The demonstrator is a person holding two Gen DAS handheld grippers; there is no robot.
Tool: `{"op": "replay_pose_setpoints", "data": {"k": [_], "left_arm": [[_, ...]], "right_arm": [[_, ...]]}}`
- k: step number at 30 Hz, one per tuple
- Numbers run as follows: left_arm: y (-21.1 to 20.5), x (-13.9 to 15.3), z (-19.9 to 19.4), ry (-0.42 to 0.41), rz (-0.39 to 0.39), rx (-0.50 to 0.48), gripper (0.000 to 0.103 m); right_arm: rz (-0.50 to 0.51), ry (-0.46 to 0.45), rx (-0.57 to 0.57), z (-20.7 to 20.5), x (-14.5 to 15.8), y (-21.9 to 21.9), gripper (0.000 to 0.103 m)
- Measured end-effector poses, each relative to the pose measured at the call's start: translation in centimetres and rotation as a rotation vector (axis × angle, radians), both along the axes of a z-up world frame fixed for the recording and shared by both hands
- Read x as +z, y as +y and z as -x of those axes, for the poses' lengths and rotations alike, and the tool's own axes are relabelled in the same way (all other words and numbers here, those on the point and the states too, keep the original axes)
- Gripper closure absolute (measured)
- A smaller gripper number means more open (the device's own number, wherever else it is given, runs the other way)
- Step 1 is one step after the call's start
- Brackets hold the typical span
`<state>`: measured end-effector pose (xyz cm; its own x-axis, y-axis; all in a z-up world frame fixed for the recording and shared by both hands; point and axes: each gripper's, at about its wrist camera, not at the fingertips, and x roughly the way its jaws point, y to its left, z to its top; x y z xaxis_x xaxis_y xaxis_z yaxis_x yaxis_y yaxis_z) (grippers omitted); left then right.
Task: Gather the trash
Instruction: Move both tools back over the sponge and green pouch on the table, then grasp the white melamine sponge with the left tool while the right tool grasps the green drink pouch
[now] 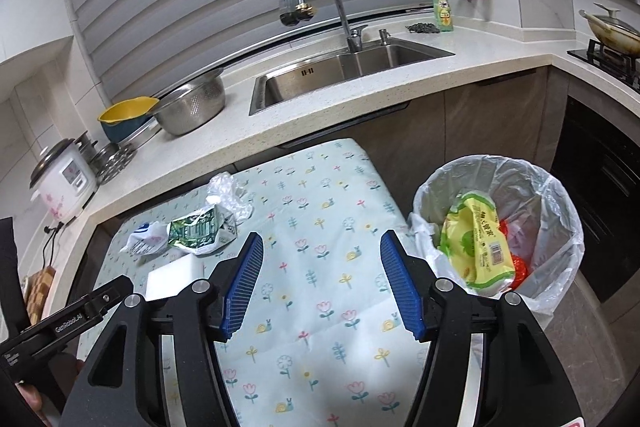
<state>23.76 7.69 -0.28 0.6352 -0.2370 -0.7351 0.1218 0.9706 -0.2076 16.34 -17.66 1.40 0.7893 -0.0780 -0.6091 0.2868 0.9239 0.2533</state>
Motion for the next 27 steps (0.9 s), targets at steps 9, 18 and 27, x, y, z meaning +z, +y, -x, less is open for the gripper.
{"op": "replay_pose_setpoints", "data": {"k": [9, 18, 27], "left_arm": [[1.9, -3.1, -1.8, 0.064, -0.021, 0.040, 0.008], [0.9, -6.2, -5.0, 0.119, -0.035, 0.053, 0.008], [-1.6, -8.3, -7.6, 0.120, -0.152, 0.059, 0.007]], "right_arm": [[-0.009, 0.044, 0.054, -3.0, -2.4, 2.4, 0.044], [-0.033, 0.096, 0.107, -7.2, -5.7, 3.8, 0.044], [-0.034, 0.115, 0.136, -10.6, -7.6, 4.8, 0.044]]}}
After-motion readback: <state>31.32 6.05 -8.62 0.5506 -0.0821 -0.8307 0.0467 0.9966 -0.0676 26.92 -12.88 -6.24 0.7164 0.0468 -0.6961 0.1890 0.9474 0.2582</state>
